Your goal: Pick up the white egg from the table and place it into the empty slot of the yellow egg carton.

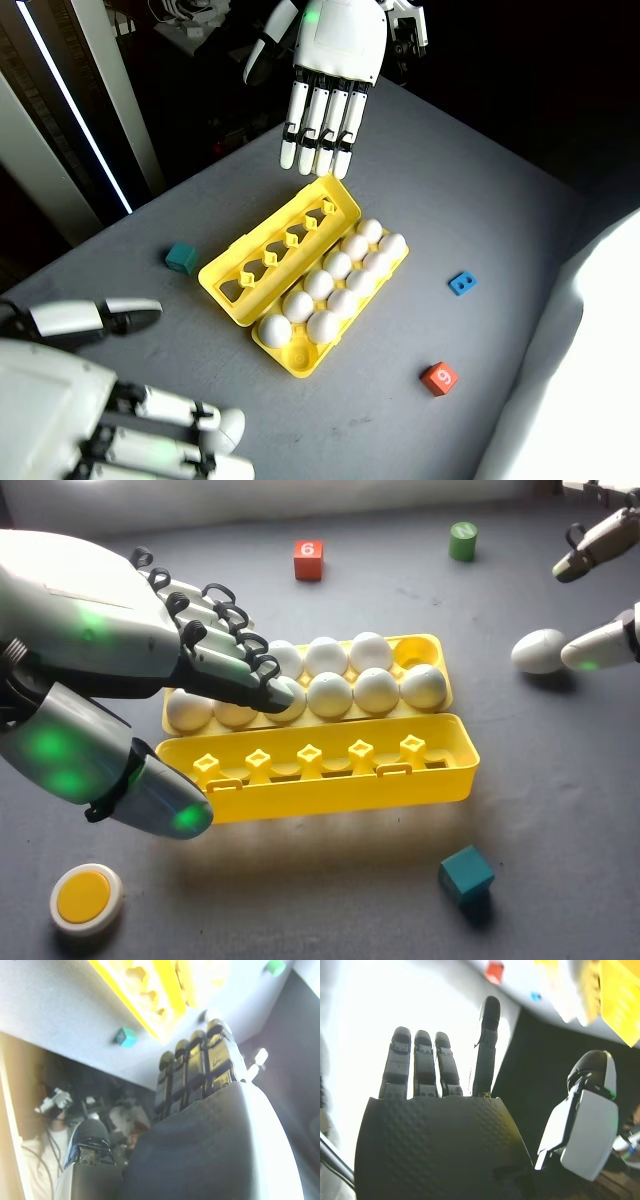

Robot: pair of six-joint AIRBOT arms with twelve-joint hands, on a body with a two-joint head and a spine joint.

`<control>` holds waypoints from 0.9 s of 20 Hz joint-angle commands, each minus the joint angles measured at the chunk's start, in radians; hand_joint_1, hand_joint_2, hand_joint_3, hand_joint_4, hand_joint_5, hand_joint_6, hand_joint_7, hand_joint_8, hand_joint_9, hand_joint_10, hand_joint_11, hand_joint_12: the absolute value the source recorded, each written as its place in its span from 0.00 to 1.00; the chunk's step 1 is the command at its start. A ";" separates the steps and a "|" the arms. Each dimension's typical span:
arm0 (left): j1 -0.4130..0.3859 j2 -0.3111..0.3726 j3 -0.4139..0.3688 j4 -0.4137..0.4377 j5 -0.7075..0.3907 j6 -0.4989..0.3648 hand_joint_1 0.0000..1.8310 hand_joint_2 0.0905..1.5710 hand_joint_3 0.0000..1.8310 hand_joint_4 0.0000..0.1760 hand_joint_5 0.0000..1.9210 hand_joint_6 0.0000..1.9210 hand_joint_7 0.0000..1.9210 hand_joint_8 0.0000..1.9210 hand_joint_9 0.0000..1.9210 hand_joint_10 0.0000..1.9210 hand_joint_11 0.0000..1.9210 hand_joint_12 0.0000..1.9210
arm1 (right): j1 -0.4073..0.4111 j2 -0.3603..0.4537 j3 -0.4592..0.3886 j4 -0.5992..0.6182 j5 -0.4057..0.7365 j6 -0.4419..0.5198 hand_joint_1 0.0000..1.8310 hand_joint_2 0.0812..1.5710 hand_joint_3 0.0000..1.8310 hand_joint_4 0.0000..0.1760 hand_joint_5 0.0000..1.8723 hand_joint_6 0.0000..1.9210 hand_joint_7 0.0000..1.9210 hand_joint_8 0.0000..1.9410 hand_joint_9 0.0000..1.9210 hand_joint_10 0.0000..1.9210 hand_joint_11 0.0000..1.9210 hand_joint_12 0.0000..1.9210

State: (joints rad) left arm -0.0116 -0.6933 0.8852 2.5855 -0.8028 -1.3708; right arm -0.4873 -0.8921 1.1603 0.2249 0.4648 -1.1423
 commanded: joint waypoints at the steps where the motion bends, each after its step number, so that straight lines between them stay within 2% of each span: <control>1: -0.015 0.004 -0.002 -0.029 0.069 -0.004 0.00 0.72 0.00 0.00 0.10 0.00 0.08 0.01 0.06 0.01 0.04 0.03 | 0.008 -0.005 0.014 0.002 0.138 0.001 0.26 0.47 0.00 0.80 0.42 0.04 0.00 0.00 0.00 0.00 0.00 0.00; 5: -0.015 0.004 -0.002 -0.029 0.069 -0.004 0.00 0.71 0.00 0.00 0.07 0.00 0.06 0.00 0.04 0.00 0.02 0.02 | -0.007 -0.072 0.089 0.002 0.156 -0.042 0.28 0.46 0.00 0.79 0.40 0.02 0.00 0.00 0.00 0.00 0.00 0.00; 6: -0.015 0.004 -0.002 -0.029 0.069 -0.004 0.00 0.72 0.00 0.00 0.08 0.00 0.06 0.00 0.04 0.00 0.02 0.02 | -0.019 -0.092 0.115 0.002 0.165 -0.043 0.30 0.45 0.00 0.69 0.41 0.02 0.00 0.00 0.00 0.00 0.00 0.00; 10: -0.015 0.004 -0.002 -0.029 0.069 -0.004 0.00 0.72 0.00 0.00 0.08 0.00 0.07 0.00 0.05 0.00 0.02 0.02 | -0.048 -0.160 0.200 -0.006 0.192 -0.050 0.29 0.45 0.00 0.76 0.40 0.01 0.00 0.00 0.00 0.00 0.00 0.00; 12: -0.015 0.004 -0.002 -0.029 0.069 -0.004 0.00 0.71 0.00 0.00 0.08 0.01 0.07 0.01 0.05 0.00 0.02 0.03 | -0.050 -0.191 0.236 -0.012 0.197 -0.050 0.25 0.45 0.00 0.68 0.39 0.01 0.00 0.00 0.00 0.00 0.00 0.00; 13: -0.015 0.004 -0.002 -0.029 0.069 -0.004 0.00 0.72 0.00 0.00 0.08 0.00 0.07 0.00 0.05 0.00 0.02 0.03 | -0.050 -0.211 0.256 -0.012 0.197 -0.050 0.22 0.45 0.00 0.76 0.39 0.01 0.00 0.00 0.00 0.00 0.00 0.00; 14: -0.015 0.004 -0.002 -0.029 0.069 -0.004 0.00 0.71 0.00 0.00 0.08 0.00 0.07 0.00 0.05 0.00 0.02 0.03 | -0.052 -0.223 0.266 -0.012 0.197 -0.050 0.22 0.45 0.00 0.78 0.39 0.01 0.00 0.00 0.00 0.00 0.00 0.00; 18: -0.015 0.004 -0.002 -0.029 0.069 -0.004 0.00 0.72 0.00 0.00 0.07 0.00 0.06 0.00 0.04 0.00 0.00 0.02 | -0.076 -0.277 0.326 -0.036 0.197 -0.050 0.26 0.45 0.00 0.77 0.41 0.02 0.00 0.00 0.00 0.00 0.00 0.00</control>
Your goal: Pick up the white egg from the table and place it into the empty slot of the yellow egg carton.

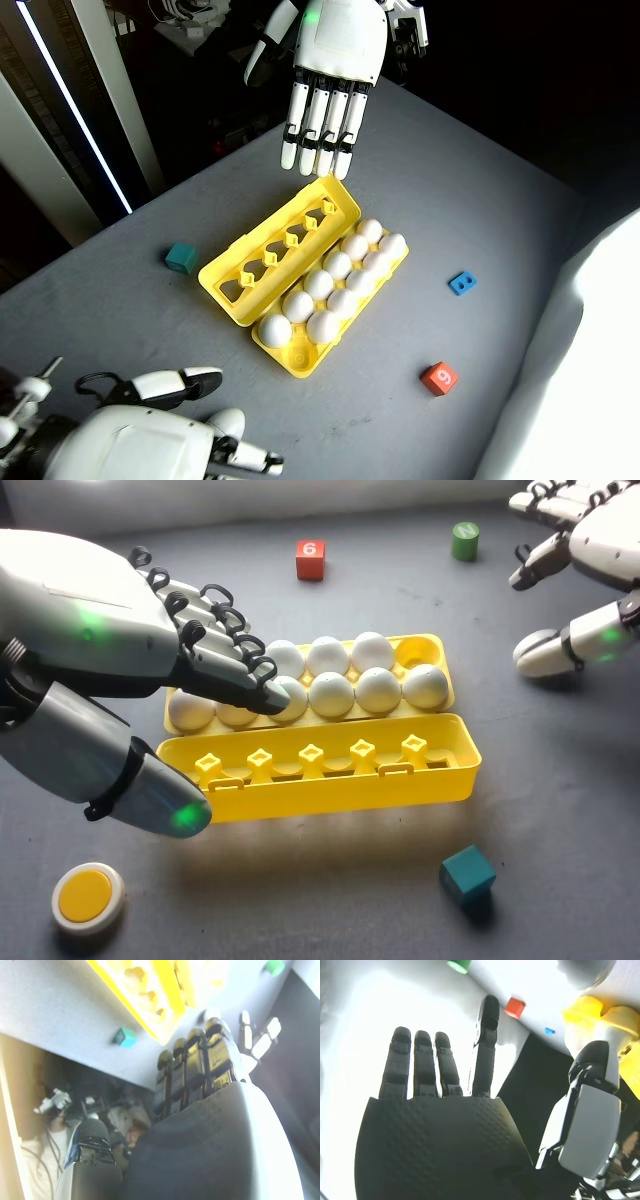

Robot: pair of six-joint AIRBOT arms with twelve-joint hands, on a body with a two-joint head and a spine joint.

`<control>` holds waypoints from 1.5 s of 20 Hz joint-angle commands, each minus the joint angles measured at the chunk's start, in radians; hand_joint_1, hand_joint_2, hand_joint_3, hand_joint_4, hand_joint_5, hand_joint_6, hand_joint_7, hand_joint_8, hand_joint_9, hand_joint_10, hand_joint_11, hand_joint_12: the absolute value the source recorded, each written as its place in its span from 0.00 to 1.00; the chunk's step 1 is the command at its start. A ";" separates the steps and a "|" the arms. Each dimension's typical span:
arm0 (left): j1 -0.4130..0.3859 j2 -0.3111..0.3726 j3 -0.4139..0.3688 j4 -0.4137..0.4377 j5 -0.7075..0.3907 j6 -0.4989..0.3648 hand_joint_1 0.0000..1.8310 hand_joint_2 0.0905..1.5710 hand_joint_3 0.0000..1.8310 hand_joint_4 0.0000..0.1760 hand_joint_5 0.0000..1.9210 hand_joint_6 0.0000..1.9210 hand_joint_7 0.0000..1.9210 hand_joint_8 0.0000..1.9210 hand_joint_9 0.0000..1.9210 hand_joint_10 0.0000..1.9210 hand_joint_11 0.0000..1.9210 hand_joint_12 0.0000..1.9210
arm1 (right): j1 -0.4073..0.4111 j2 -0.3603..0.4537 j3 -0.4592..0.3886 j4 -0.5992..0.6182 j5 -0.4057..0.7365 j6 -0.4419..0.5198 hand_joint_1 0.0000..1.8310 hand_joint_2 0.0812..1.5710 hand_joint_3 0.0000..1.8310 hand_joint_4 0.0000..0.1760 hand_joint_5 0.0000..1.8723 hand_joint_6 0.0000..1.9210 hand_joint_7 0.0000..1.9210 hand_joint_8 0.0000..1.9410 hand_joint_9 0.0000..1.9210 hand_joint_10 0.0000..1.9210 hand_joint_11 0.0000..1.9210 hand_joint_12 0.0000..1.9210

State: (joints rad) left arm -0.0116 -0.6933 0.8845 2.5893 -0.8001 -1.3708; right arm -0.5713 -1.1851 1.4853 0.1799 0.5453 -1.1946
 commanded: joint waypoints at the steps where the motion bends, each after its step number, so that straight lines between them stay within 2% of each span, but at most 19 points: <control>1: -0.015 0.004 -0.002 -0.033 0.066 -0.004 0.00 0.72 0.00 0.00 0.08 0.00 0.07 0.00 0.05 0.01 0.01 0.03 | 0.003 0.005 0.014 0.003 0.116 0.002 0.26 0.45 0.00 0.78 0.42 0.02 0.00 0.00 0.00 0.00 0.00 0.00; 3: -0.015 0.004 -0.002 -0.033 0.067 -0.004 0.00 0.72 0.00 0.00 0.08 0.01 0.07 0.01 0.05 0.01 0.02 0.03 | -0.002 -0.008 0.029 0.003 0.116 0.002 0.29 0.45 0.00 0.73 0.45 0.03 0.00 0.00 0.00 0.00 0.00 0.00; 4: -0.015 0.004 -0.002 -0.033 0.067 -0.004 0.00 0.72 0.00 0.00 0.09 0.01 0.08 0.01 0.06 0.01 0.02 0.03 | -0.005 -0.012 0.031 0.003 0.116 0.002 0.30 0.44 0.00 0.82 0.47 0.03 0.00 0.00 0.00 0.00 0.00 0.00; 6: -0.015 0.004 -0.002 -0.033 0.068 -0.004 0.00 0.72 0.00 0.00 0.09 0.01 0.08 0.01 0.06 0.01 0.03 0.04 | -0.011 -0.020 0.036 -0.010 0.117 0.002 0.31 0.44 0.00 0.86 0.49 0.02 0.00 0.00 0.00 0.00 0.00 0.00; 8: -0.015 0.004 -0.002 -0.033 0.069 -0.004 0.00 0.72 0.00 0.00 0.08 0.00 0.07 0.00 0.05 0.00 0.02 0.03 | -0.015 -0.030 0.043 -0.017 0.121 0.002 0.32 0.44 0.00 0.83 0.50 0.02 0.00 0.00 0.00 0.00 0.00 0.00; 9: -0.015 0.004 -0.002 -0.033 0.069 -0.004 0.00 0.72 0.00 0.00 0.08 0.00 0.07 0.00 0.05 0.00 0.02 0.04 | -0.015 -0.034 0.046 -0.017 0.121 0.002 0.33 0.44 0.00 0.76 0.50 0.02 0.00 0.00 0.00 0.00 0.00 0.00; 11: -0.015 0.004 -0.002 -0.033 0.069 -0.004 0.00 0.72 0.00 0.00 0.08 0.00 0.07 0.00 0.05 0.00 0.02 0.04 | -0.017 -0.038 0.047 -0.017 0.130 0.003 0.34 0.45 0.00 0.81 0.49 0.01 0.00 0.00 0.00 0.00 0.00 0.00; 13: -0.015 0.004 -0.002 -0.033 0.069 -0.004 0.00 0.73 0.00 0.00 0.08 0.00 0.07 0.00 0.05 0.00 0.02 0.04 | -0.018 -0.042 0.047 -0.017 0.137 0.003 0.34 0.45 0.00 0.65 0.50 0.01 0.00 0.00 0.00 0.00 0.00 0.00; 15: -0.015 0.004 -0.002 -0.033 0.069 -0.004 0.00 0.72 0.00 0.00 0.08 0.00 0.07 0.00 0.05 0.00 0.02 0.04 | -0.017 -0.047 0.047 -0.017 0.142 0.003 0.35 0.45 0.00 0.63 0.52 0.02 0.00 0.00 0.00 0.00 0.00 0.00; 18: -0.015 0.004 -0.002 -0.033 0.069 -0.004 0.00 0.72 0.00 0.00 0.08 0.00 0.07 0.00 0.05 0.00 0.02 0.05 | -0.018 -0.053 0.047 -0.017 0.143 0.004 0.36 0.47 0.01 0.74 0.51 0.01 0.00 0.00 0.00 0.00 0.00 0.00; 20: -0.015 0.004 -0.002 -0.032 0.069 -0.004 0.00 0.72 0.00 0.00 0.10 0.00 0.09 0.00 0.07 0.00 0.00 0.13 | -0.018 -0.055 0.047 -0.017 0.144 0.003 0.38 0.48 0.01 0.67 0.53 0.02 0.00 0.00 0.00 0.00 0.00 0.00; 21: -0.015 0.004 -0.002 -0.032 0.069 -0.004 0.00 0.72 0.00 0.00 0.09 0.00 0.08 0.00 0.06 0.00 0.00 0.12 | -0.018 -0.056 0.047 -0.017 0.145 0.003 0.39 0.48 0.01 0.52 0.54 0.02 0.00 0.00 0.00 0.00 0.00 0.00; 23: -0.015 0.004 -0.002 -0.032 0.070 -0.004 0.00 0.72 0.00 0.00 0.08 0.00 0.07 0.00 0.05 0.00 0.00 0.09 | -0.018 -0.058 0.047 -0.017 0.147 0.003 0.39 0.50 0.01 0.60 0.55 0.02 0.00 0.00 0.00 0.00 0.00 0.00; 25: -0.015 0.004 -0.002 -0.030 0.070 -0.004 0.00 0.72 0.00 0.00 0.08 0.00 0.07 0.00 0.05 0.00 0.00 0.09 | -0.018 -0.059 0.047 -0.017 0.147 0.003 0.45 0.51 0.01 0.51 0.57 0.03 0.00 0.00 0.00 0.00 0.00 0.00; 26: -0.015 0.004 -0.002 -0.030 0.070 -0.004 0.00 0.72 0.00 0.00 0.08 0.00 0.07 0.00 0.05 0.00 0.00 0.09 | -0.018 -0.059 0.047 -0.017 0.147 0.003 0.47 0.52 0.01 0.57 0.58 0.03 0.00 0.00 0.00 0.00 0.00 0.00; 27: -0.015 0.004 -0.002 -0.030 0.070 -0.004 0.00 0.73 0.00 0.00 0.09 0.00 0.08 0.00 0.06 0.00 0.00 0.10 | -0.018 -0.059 0.047 -0.017 0.147 0.003 0.48 0.52 0.01 0.52 0.58 0.03 0.00 0.00 0.00 0.00 0.00 0.00; 28: -0.015 0.004 -0.002 -0.030 0.070 -0.004 0.00 0.73 0.00 0.00 0.09 0.00 0.08 0.00 0.06 0.00 0.00 0.10 | -0.018 -0.059 0.047 -0.017 0.147 0.003 0.49 0.54 0.01 0.34 0.60 0.03 0.00 0.00 0.00 0.00 0.00 0.00; 29: -0.015 0.004 -0.002 -0.030 0.070 -0.004 0.00 0.73 0.00 0.00 0.09 0.00 0.09 0.00 0.07 0.00 0.00 0.12 | -0.019 -0.059 0.047 -0.017 0.147 0.003 0.57 0.60 0.01 0.87 0.65 0.22 0.00 0.00 0.00 0.00 0.00 0.00; 30: -0.015 0.004 -0.002 -0.030 0.070 -0.004 0.00 0.73 0.00 0.00 0.10 0.00 0.09 0.00 0.07 0.00 0.00 0.14 | -0.019 -0.059 0.047 -0.017 0.147 0.003 0.58 0.62 0.00 0.97 0.64 0.30 0.00 0.00 0.00 0.00 0.00 0.00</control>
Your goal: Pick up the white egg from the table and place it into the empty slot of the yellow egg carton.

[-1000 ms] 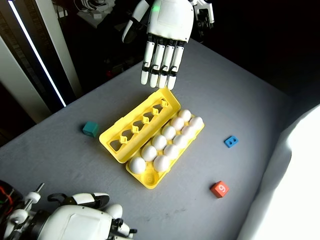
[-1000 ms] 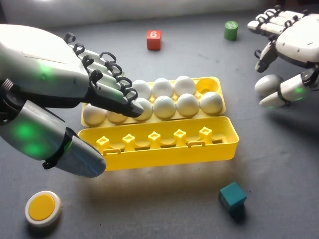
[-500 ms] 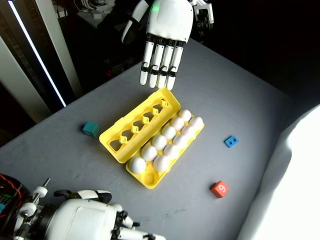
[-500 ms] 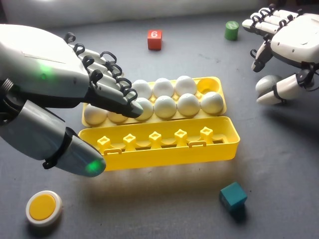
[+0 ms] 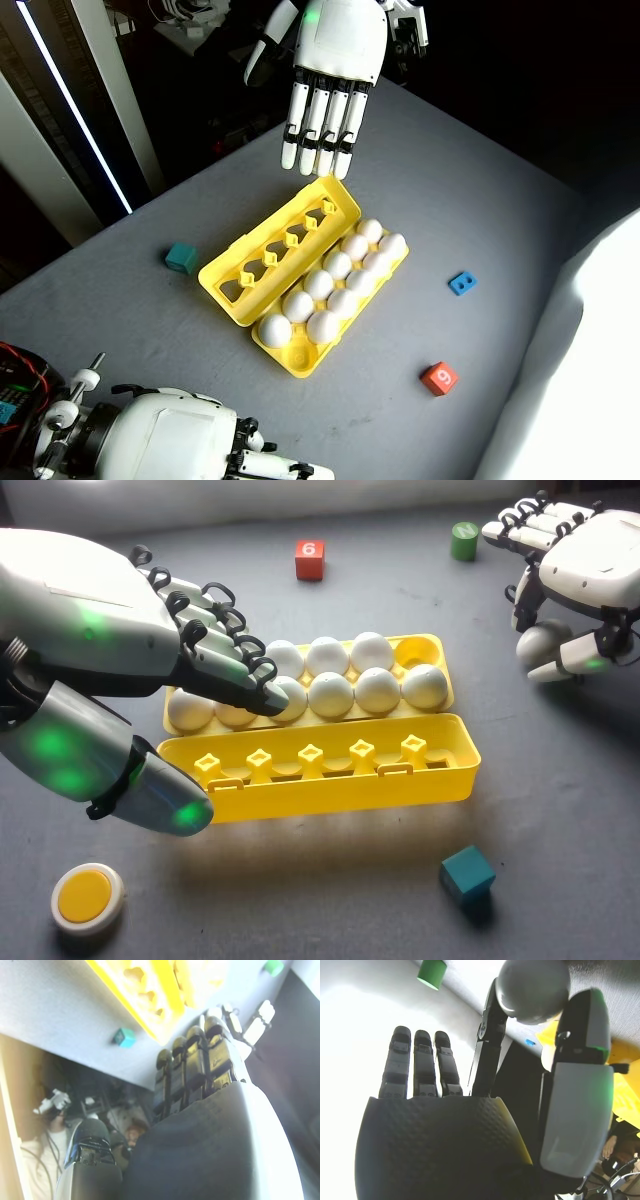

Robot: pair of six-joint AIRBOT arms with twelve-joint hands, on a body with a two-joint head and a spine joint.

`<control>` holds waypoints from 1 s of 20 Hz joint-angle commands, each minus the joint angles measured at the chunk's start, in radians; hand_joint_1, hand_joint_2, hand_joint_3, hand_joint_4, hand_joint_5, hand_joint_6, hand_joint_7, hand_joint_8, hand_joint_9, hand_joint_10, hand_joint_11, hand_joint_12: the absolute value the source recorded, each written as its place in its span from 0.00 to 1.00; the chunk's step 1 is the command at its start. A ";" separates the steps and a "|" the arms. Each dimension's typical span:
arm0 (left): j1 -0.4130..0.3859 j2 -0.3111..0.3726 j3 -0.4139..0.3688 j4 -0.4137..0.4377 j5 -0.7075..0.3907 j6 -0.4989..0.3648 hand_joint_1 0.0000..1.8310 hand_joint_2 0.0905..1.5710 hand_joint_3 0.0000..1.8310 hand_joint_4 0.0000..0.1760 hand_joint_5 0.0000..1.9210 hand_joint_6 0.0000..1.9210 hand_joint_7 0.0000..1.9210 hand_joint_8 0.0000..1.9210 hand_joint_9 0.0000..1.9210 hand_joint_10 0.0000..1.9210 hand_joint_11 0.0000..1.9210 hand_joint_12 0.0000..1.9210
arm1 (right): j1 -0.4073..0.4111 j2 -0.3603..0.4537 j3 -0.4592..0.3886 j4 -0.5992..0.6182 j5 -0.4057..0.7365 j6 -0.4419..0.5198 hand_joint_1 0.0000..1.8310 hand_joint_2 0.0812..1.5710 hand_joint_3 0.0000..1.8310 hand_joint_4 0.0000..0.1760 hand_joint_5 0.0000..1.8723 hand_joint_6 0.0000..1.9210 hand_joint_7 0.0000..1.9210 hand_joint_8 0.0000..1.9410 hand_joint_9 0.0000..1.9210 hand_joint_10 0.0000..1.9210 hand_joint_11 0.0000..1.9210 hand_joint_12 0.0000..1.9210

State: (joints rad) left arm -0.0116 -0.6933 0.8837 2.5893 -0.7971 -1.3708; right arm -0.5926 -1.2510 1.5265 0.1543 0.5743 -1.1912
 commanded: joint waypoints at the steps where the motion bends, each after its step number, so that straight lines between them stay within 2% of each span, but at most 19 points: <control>1: -0.015 0.004 -0.001 -0.030 0.067 -0.004 0.00 0.72 0.00 0.00 0.09 0.00 0.09 0.00 0.07 0.00 0.00 0.14 | 0.002 0.007 0.006 0.008 0.118 0.000 0.59 0.62 0.00 0.99 0.64 0.31 0.00 0.00 0.00 0.00 0.00 0.00; 3: -0.015 0.004 -0.001 -0.030 0.067 -0.004 0.00 0.72 0.00 0.00 0.09 0.00 0.09 0.00 0.07 0.00 0.00 0.13 | 0.002 0.007 0.006 0.008 0.118 0.000 0.60 0.62 0.00 1.00 0.67 0.28 0.01 0.00 0.00 0.00 0.00 0.00; 4: -0.016 0.004 -0.001 -0.030 0.067 -0.004 0.00 0.72 0.00 0.00 0.08 0.00 0.07 0.00 0.05 0.00 0.00 0.10 | 0.002 0.007 0.006 0.008 0.118 0.000 0.59 0.63 0.00 1.00 0.64 0.32 0.02 0.00 0.00 0.00 0.00 0.00; 8: -0.016 0.004 -0.001 -0.030 0.067 -0.004 0.00 0.73 0.00 0.00 0.09 0.00 0.09 0.00 0.07 0.00 0.00 0.13 | 0.019 0.008 0.000 0.008 0.118 0.009 0.59 0.63 0.00 1.00 0.64 0.34 0.05 0.00 0.00 0.00 0.00 0.00; 9: -0.016 0.004 -0.001 -0.030 0.067 -0.004 0.00 0.73 0.00 0.00 0.09 0.00 0.08 0.00 0.06 0.00 0.00 0.12 | 0.024 0.009 -0.002 0.008 0.118 0.014 0.60 0.63 0.00 0.89 0.64 0.33 0.05 0.00 0.00 0.00 0.00 0.00; 10: -0.016 0.004 -0.001 -0.030 0.067 -0.004 0.00 0.73 0.00 0.00 0.09 0.00 0.08 0.00 0.06 0.00 0.00 0.11 | 0.030 0.010 -0.006 0.008 0.117 0.021 0.59 0.63 0.00 0.98 0.64 0.33 0.06 0.00 0.00 0.00 0.00 0.00; 11: -0.016 0.004 -0.001 -0.030 0.067 -0.004 0.00 0.73 0.00 0.00 0.10 0.00 0.10 0.00 0.08 0.00 0.00 0.13 | 0.036 0.011 -0.012 0.008 0.115 0.023 0.59 0.63 0.00 1.00 0.64 0.33 0.07 0.00 0.00 0.00 0.00 0.00; 12: -0.016 0.004 -0.001 -0.030 0.067 -0.004 0.00 0.73 0.00 0.00 0.10 0.00 0.09 0.00 0.07 0.00 0.00 0.12 | 0.042 0.011 -0.019 0.008 0.115 0.024 0.60 0.63 0.00 0.89 0.64 0.33 0.08 0.01 0.00 0.00 0.00 0.00; 13: -0.016 0.004 -0.001 -0.030 0.067 -0.004 0.00 0.73 0.00 0.00 0.10 0.00 0.09 0.00 0.07 0.00 0.00 0.12 | 0.049 0.010 -0.026 0.008 0.116 0.024 0.59 0.63 0.00 0.98 0.64 0.33 0.08 0.00 0.00 0.00 0.00 0.00; 14: -0.017 0.004 -0.001 -0.030 0.067 -0.004 0.00 0.73 0.00 0.00 0.10 0.00 0.09 0.00 0.07 0.00 0.00 0.12 | 0.055 0.006 -0.029 0.008 0.117 0.030 0.59 0.63 0.00 1.00 0.64 0.33 0.08 0.00 0.00 0.00 0.00 0.00; 16: -0.017 0.004 -0.001 -0.030 0.067 -0.004 0.00 0.73 0.00 0.00 0.10 0.00 0.09 0.00 0.07 0.00 0.00 0.13 | 0.076 -0.016 -0.029 0.037 0.119 0.035 0.58 0.65 0.00 1.00 0.59 0.41 0.06 0.00 0.00 0.00 0.00 0.00; 18: -0.017 0.004 -0.001 -0.030 0.067 -0.004 0.00 0.73 0.00 0.00 0.09 0.00 0.08 0.00 0.06 0.00 0.00 0.10 | 0.102 -0.042 -0.024 0.046 0.123 0.035 0.58 0.65 0.00 1.00 0.59 0.42 0.06 0.00 0.00 0.00 0.00 0.00; 20: -0.017 0.004 -0.001 -0.030 0.067 -0.004 0.00 0.73 0.00 0.00 0.10 0.00 0.09 0.00 0.07 0.00 0.00 0.13 | 0.129 -0.064 -0.022 0.055 0.142 0.038 0.58 0.64 0.00 1.00 0.61 0.38 0.07 0.00 0.00 0.00 0.00 0.00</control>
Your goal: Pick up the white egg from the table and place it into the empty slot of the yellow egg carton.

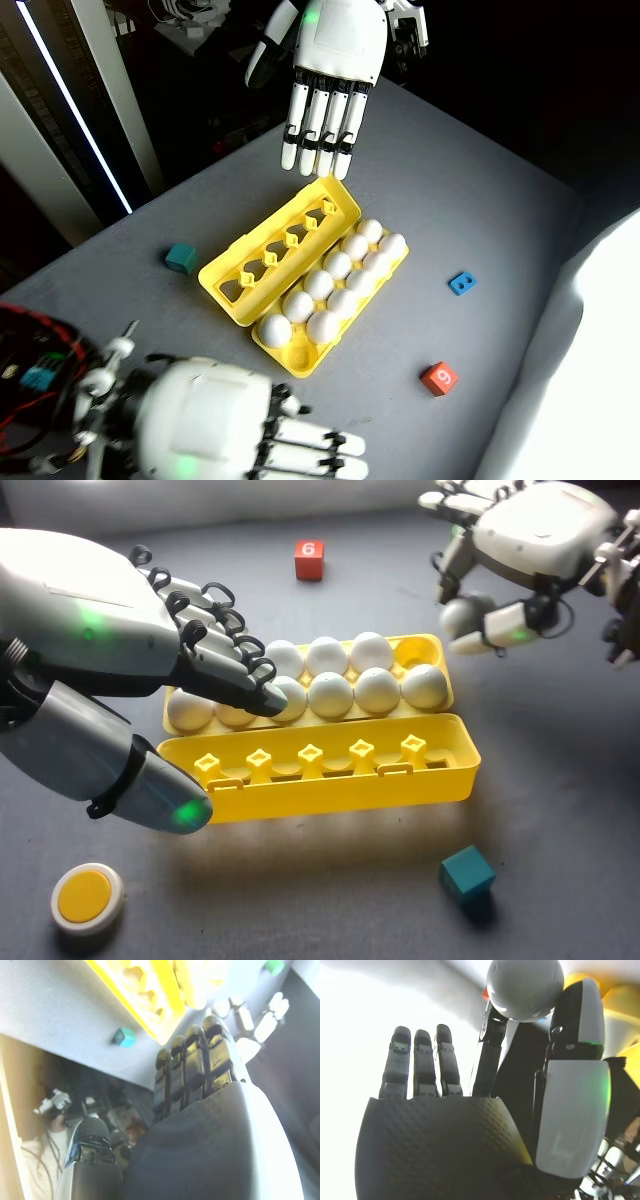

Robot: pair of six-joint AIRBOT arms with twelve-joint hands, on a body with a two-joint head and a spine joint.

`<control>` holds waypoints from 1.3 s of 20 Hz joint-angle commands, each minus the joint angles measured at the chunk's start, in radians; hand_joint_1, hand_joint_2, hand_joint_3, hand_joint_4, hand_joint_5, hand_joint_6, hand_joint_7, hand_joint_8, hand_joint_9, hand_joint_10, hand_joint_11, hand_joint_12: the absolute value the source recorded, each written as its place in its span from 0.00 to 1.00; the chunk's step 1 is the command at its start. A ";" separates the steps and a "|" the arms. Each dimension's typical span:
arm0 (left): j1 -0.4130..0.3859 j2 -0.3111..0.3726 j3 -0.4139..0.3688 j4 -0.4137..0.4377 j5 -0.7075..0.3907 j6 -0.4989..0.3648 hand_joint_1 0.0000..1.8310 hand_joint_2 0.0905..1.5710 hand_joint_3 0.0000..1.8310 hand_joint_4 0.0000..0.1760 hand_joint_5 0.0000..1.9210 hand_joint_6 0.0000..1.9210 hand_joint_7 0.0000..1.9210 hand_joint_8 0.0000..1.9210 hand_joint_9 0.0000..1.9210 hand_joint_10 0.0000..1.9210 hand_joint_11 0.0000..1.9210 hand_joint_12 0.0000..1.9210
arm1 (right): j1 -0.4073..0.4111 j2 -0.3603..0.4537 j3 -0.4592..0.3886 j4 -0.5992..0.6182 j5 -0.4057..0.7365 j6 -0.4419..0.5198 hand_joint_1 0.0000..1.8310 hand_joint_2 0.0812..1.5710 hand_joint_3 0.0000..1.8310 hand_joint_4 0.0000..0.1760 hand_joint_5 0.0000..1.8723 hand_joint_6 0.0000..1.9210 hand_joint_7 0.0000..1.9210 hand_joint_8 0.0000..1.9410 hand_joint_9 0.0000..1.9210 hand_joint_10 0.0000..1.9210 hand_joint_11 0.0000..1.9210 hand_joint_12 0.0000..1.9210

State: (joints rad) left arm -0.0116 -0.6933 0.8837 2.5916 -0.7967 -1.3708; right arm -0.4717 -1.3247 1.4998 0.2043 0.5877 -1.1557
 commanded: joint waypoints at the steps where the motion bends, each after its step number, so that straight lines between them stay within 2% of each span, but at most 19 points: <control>1: -0.017 0.004 -0.001 -0.032 0.066 -0.004 0.00 0.73 0.00 0.00 0.09 0.00 0.08 0.00 0.06 0.00 0.00 0.11 | 0.020 0.002 0.004 0.011 0.136 0.014 0.58 0.64 0.00 1.00 0.61 0.38 0.07 0.00 0.00 0.00 0.00 0.00; 3: -0.017 0.004 -0.001 -0.032 0.066 -0.004 0.00 0.72 0.00 0.00 0.10 0.00 0.10 0.00 0.08 0.00 0.00 0.15 | 0.044 -0.016 0.004 0.056 0.145 0.035 0.58 0.65 0.00 1.00 0.60 0.41 0.06 0.00 0.00 0.00 0.00 0.00; 8: -0.017 0.004 -0.001 -0.033 0.066 -0.004 0.00 0.73 0.00 0.00 0.10 0.00 0.08 0.00 0.06 0.00 0.00 0.11 | 0.044 -0.045 0.004 0.096 0.172 0.131 0.58 0.64 0.00 1.00 0.62 0.37 0.06 0.00 0.00 0.00 0.00 0.00; 9: -0.017 0.004 -0.001 -0.033 0.066 -0.004 0.00 0.73 0.00 0.00 0.10 0.00 0.09 0.00 0.07 0.00 0.00 0.13 | 0.044 -0.052 0.004 0.107 0.184 0.146 0.58 0.64 0.00 1.00 0.61 0.38 0.06 0.00 0.00 0.00 0.00 0.00; 13: -0.016 0.004 -0.001 -0.033 0.066 -0.004 0.00 0.73 0.00 0.00 0.10 0.00 0.09 0.00 0.07 0.00 0.00 0.12 | 0.046 -0.076 0.004 0.132 0.184 0.149 0.58 0.64 0.00 1.00 0.61 0.39 0.07 0.00 0.00 0.00 0.00 0.00; 15: -0.016 0.004 -0.001 -0.033 0.066 -0.004 0.00 0.73 0.00 0.00 0.09 0.00 0.09 0.00 0.06 0.00 0.00 0.11 | 0.046 -0.084 0.004 0.165 0.183 0.153 0.59 0.63 0.00 1.00 0.63 0.35 0.08 0.00 0.00 0.00 0.00 0.00; 16: -0.017 0.004 -0.001 -0.033 0.066 -0.004 0.00 0.72 0.00 0.00 0.11 0.00 0.11 0.00 0.09 0.00 0.00 0.14 | 0.044 -0.086 0.003 0.184 0.184 0.168 0.58 0.64 0.00 1.00 0.60 0.39 0.06 0.00 0.00 0.00 0.00 0.00; 19: -0.017 0.004 -0.001 -0.033 0.066 -0.004 0.00 0.72 0.00 0.00 0.09 0.00 0.09 0.00 0.07 0.00 0.00 0.11 | 0.030 -0.086 -0.003 0.186 0.187 0.182 0.58 0.64 0.00 1.00 0.61 0.38 0.08 0.00 0.00 0.00 0.00 0.00; 21: -0.017 0.004 -0.001 -0.033 0.066 -0.004 0.00 0.72 0.00 0.00 0.11 0.00 0.10 0.00 0.08 0.00 0.00 0.13 | 0.025 -0.086 -0.003 0.186 0.187 0.193 0.58 0.64 0.00 1.00 0.61 0.38 0.07 0.00 0.00 0.00 0.00 0.00; 24: -0.017 0.004 -0.001 -0.033 0.066 -0.004 0.00 0.73 0.00 0.00 0.09 0.00 0.09 0.00 0.06 0.00 0.00 0.09 | 0.020 -0.084 -0.006 0.186 0.174 0.196 0.58 0.64 0.00 1.00 0.61 0.38 0.07 0.00 0.00 0.00 0.00 0.00; 26: -0.017 0.004 -0.001 -0.033 0.066 -0.004 0.00 0.73 0.00 0.00 0.11 0.00 0.10 0.00 0.08 0.00 0.00 0.12 | 0.011 -0.083 -0.008 0.186 0.170 0.195 0.58 0.65 0.00 1.00 0.60 0.39 0.07 0.00 0.00 0.00 0.00 0.00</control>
State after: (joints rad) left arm -0.0116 -0.6933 0.8837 2.5919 -0.7971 -1.3708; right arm -0.4644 -1.4158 1.4940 0.4030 0.6472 -0.9676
